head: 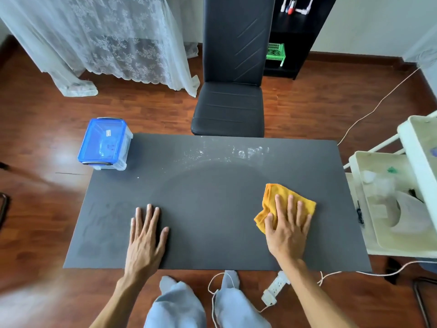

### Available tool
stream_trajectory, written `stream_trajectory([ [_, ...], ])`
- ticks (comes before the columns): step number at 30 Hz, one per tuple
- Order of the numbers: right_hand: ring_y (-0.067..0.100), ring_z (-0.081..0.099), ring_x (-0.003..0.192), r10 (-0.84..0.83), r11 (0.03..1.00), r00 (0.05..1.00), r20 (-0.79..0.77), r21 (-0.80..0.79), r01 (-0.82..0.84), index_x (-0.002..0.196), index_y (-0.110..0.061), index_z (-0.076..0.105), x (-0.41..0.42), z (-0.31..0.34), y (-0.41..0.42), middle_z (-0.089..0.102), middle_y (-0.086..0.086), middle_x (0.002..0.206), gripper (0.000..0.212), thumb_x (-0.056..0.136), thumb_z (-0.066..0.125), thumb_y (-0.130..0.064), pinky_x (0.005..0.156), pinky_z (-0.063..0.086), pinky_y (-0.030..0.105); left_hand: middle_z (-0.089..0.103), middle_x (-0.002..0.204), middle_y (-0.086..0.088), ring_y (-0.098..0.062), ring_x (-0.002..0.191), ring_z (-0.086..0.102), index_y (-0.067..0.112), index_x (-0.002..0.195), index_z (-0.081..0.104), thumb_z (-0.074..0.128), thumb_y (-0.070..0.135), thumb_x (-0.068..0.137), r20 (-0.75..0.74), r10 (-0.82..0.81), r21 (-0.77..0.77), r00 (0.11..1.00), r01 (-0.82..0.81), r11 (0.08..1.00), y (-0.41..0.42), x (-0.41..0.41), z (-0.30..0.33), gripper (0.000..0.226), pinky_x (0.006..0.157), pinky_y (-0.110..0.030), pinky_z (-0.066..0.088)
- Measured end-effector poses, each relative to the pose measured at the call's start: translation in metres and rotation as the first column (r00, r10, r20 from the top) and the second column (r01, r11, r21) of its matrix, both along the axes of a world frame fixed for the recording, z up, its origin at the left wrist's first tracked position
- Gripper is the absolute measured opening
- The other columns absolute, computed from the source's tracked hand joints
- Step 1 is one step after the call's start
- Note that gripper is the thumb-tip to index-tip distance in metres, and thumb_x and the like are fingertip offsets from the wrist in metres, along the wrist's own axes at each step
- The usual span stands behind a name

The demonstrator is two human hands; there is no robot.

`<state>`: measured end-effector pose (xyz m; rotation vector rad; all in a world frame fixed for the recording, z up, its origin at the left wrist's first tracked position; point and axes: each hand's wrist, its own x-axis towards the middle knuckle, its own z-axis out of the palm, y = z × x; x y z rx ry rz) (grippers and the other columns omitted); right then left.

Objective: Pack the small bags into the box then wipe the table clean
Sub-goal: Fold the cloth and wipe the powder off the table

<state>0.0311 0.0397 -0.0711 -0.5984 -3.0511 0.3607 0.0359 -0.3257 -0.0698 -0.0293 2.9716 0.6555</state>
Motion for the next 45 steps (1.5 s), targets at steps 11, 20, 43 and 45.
stream_trajectory([
  [11,0.022,0.018,0.157,0.567,0.819,0.823,-0.034,-0.079,-0.568,0.155,-0.04,0.034,0.012,-0.008,-0.109,0.026,-0.008,0.167,0.062,0.096,0.051,-0.046,0.122,0.02,0.056,0.015,0.164,-0.004,-0.02,0.153,0.005,0.013,0.154,0.024,0.017,0.043,0.102,-0.006,-0.221,-0.112,0.975,0.219,0.969,0.009,-0.069,-0.001,0.061,0.124,-0.043,0.006],
  [20,0.043,0.031,0.149,-0.239,0.971,0.971,-0.016,-0.024,0.239,0.151,-0.019,0.047,-0.085,0.011,-0.031,0.038,0.016,0.161,0.064,0.095,0.032,-0.045,0.118,0.021,0.069,0.018,0.164,-0.005,-0.022,0.153,0.007,0.013,0.155,0.024,0.027,0.042,0.102,-0.029,-0.273,-0.133,0.961,0.267,0.954,-0.001,-0.087,-0.009,0.06,0.123,-0.044,0.011],
  [43,0.04,0.024,0.153,0.248,0.969,0.968,-0.035,0.014,-0.248,0.155,-0.023,0.041,-0.159,-0.001,-0.098,0.032,0.009,0.164,0.065,0.094,0.045,-0.046,0.121,0.016,0.066,0.021,0.162,-0.006,-0.021,0.152,0.011,0.011,0.154,0.027,0.032,0.033,0.1,-0.057,-0.231,-0.121,0.971,0.223,0.967,0.011,-0.144,-0.008,0.058,0.123,-0.042,0.014],
  [45,0.034,0.016,0.156,0.496,0.867,0.867,-0.045,-0.032,-0.498,0.157,-0.031,0.034,-0.122,-0.007,-0.115,0.025,0.002,0.168,0.065,0.096,0.05,-0.047,0.122,0.017,0.065,0.022,0.163,-0.006,-0.021,0.152,0.013,0.012,0.154,0.027,0.029,0.029,0.099,-0.058,-0.227,-0.12,0.972,0.219,0.968,0.011,-0.144,-0.007,0.057,0.123,-0.042,0.014],
])
